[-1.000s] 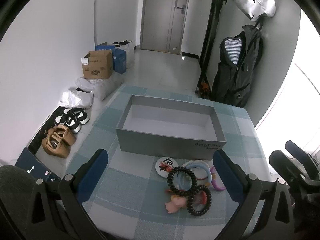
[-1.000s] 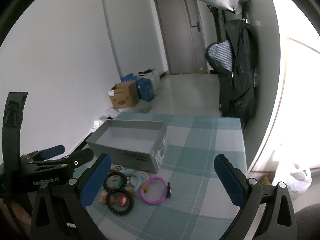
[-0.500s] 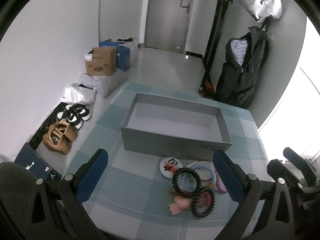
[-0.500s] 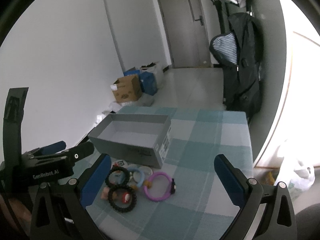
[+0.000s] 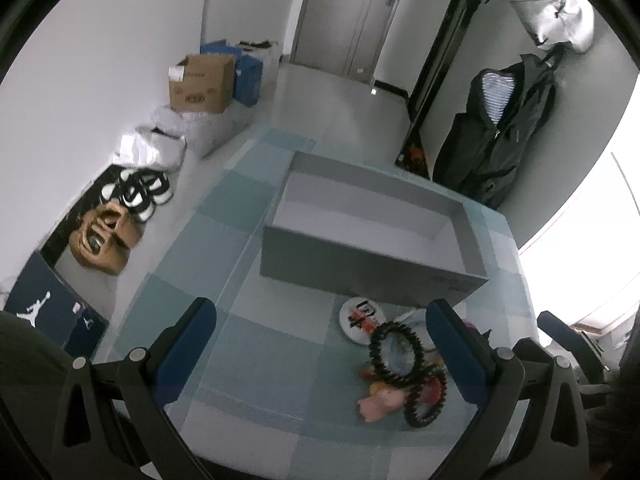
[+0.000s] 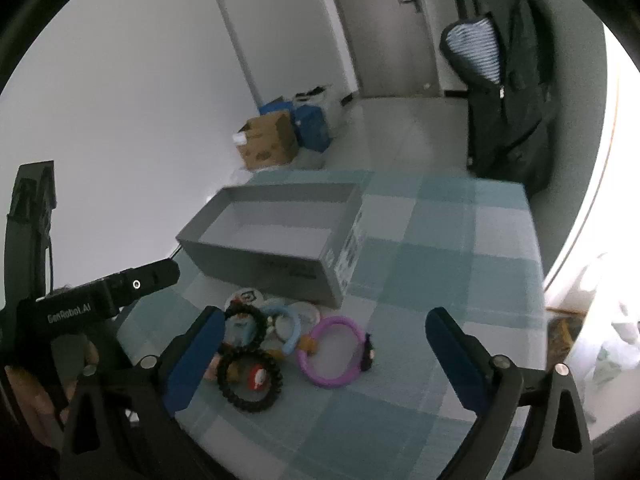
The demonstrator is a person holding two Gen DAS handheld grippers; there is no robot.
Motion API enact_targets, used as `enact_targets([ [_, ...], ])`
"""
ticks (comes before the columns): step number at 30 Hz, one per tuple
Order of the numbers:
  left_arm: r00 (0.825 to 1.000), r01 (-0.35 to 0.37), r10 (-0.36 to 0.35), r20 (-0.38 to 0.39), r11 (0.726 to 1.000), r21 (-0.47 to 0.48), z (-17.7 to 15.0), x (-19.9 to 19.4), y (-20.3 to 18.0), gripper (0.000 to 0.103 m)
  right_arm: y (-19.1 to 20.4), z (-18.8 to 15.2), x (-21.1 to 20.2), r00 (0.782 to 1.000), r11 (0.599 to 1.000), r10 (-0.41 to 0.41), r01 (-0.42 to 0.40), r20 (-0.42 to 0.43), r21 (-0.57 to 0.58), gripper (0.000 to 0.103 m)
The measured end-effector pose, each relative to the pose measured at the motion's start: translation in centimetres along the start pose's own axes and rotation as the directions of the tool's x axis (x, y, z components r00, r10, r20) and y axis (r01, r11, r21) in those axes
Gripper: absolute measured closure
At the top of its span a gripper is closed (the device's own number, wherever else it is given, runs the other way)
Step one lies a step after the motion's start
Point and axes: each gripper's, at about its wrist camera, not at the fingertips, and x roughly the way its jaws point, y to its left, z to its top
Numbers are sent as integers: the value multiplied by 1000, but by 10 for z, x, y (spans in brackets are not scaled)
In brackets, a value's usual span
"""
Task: Organize jewelry
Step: 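Lower the right gripper onto a black coiled hair tie and close it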
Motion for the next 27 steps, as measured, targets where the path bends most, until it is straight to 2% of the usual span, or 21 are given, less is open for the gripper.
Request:
enact_targets([
  [7, 999, -25, 22, -44, 997, -70, 3, 7, 18, 1, 13, -10, 17, 991, 995, 87, -92, -102, -50, 7],
  [12, 997, -43, 32, -77, 990, -138, 4, 12, 30, 1, 30, -21, 33, 971, 983, 144, -163, -189, -89, 13],
  [16, 996, -43, 31, -85, 989, -139, 3, 11, 29, 1, 38, -28, 39, 959, 976, 165, -193, -232, -103, 15],
  [22, 996, -41, 31, -84, 991, -129, 4, 9, 28, 1, 51, -32, 44, 961, 973, 136, -176, -241, -150, 16],
  [25, 996, -44, 33, -87, 991, -129, 4, 10, 31, 1, 56, -34, 48, 968, 973, 97, -142, -233, -184, 21],
  [27, 995, -52, 41, -91, 991, -121, 4, 11, 31, 1, 58, -36, 48, 972, 971, 68, -116, -224, -208, 32],
])
